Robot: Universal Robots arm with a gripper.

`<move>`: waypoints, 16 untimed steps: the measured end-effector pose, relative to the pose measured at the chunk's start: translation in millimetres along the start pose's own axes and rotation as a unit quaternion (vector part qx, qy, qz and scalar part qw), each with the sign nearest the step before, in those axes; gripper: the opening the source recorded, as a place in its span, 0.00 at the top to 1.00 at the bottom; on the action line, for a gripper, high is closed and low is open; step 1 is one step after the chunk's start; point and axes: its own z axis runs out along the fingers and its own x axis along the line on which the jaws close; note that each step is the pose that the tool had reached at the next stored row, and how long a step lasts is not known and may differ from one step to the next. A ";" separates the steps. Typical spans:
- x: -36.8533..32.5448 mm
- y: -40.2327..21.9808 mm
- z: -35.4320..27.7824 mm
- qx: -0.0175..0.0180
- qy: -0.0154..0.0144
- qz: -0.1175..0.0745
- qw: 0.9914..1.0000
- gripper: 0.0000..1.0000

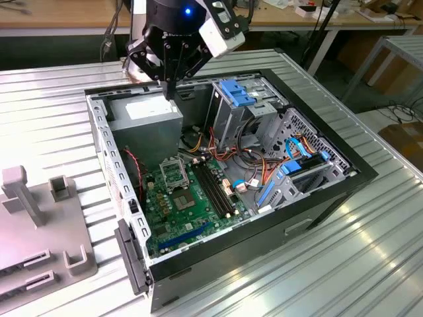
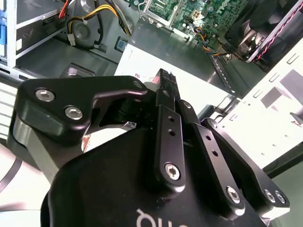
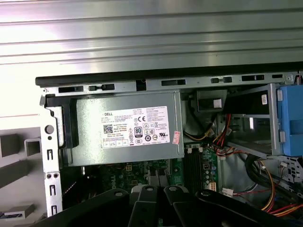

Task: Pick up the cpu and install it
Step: 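Reach for the cpu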

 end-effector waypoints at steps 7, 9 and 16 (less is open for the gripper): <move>5.5 -0.5 0.6 0.000 0.000 0.000 1.000 0.89; 7.5 -0.6 0.9 0.000 0.000 0.000 1.000 0.89; 14.8 -1.2 1.7 -0.001 0.001 0.000 1.000 0.89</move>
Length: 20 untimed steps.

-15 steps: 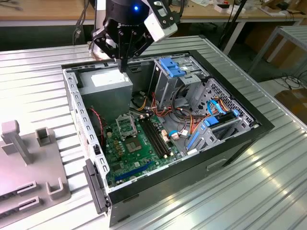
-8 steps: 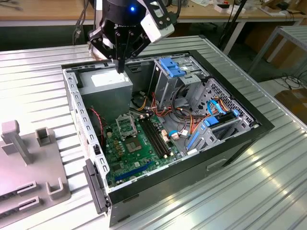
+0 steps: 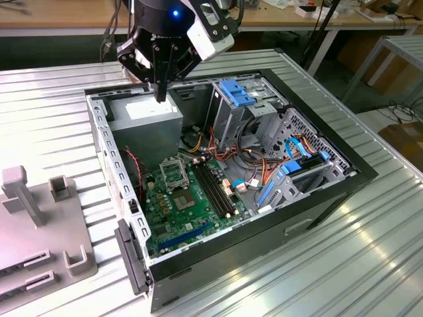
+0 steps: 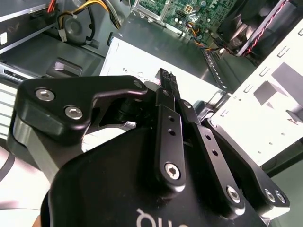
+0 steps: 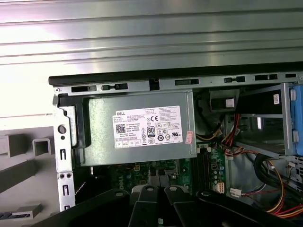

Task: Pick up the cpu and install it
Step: 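Reach for the cpu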

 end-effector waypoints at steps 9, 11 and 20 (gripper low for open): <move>8.7 -0.7 1.5 0.000 0.001 0.000 1.000 0.89; 10.0 -0.8 1.8 0.000 0.001 0.000 1.000 0.89; 16.5 -1.4 2.9 -0.001 0.002 0.000 1.000 0.89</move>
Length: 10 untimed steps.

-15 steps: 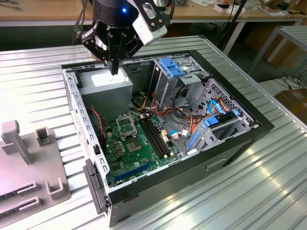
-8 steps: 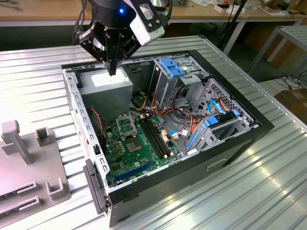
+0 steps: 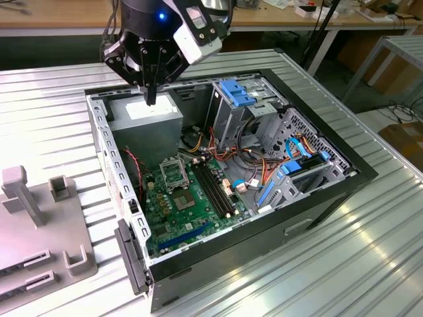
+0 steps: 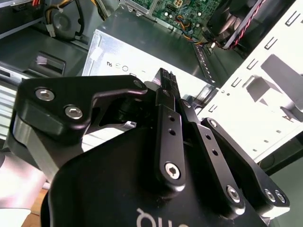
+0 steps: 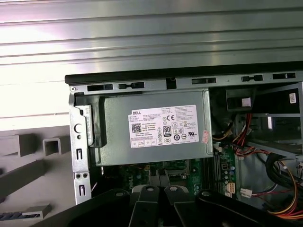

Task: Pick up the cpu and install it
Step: 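Reach for the cpu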

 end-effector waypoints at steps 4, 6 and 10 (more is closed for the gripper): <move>3.6 -0.3 0.6 0.000 0.001 0.000 1.000 0.89; 4.9 -0.4 0.8 0.000 0.001 0.000 1.000 0.89; 7.8 -0.6 1.2 0.000 0.001 0.000 1.000 0.89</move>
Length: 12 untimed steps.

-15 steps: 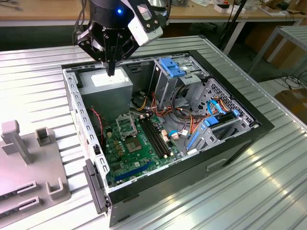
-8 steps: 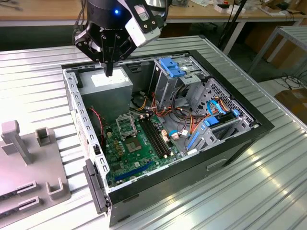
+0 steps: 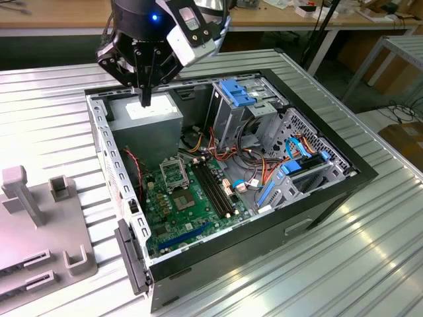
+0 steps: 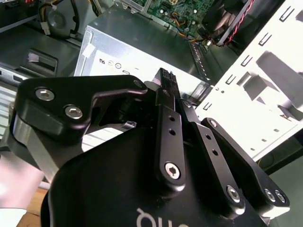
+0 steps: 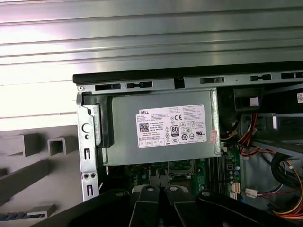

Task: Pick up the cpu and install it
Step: 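Reach for the cpu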

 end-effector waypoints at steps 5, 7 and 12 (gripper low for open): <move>3.2 -0.3 0.5 0.000 0.000 0.000 1.000 0.89; 4.6 -0.4 0.7 0.000 0.001 0.000 1.000 0.89; 8.2 -0.7 1.2 0.000 0.001 0.000 1.000 0.89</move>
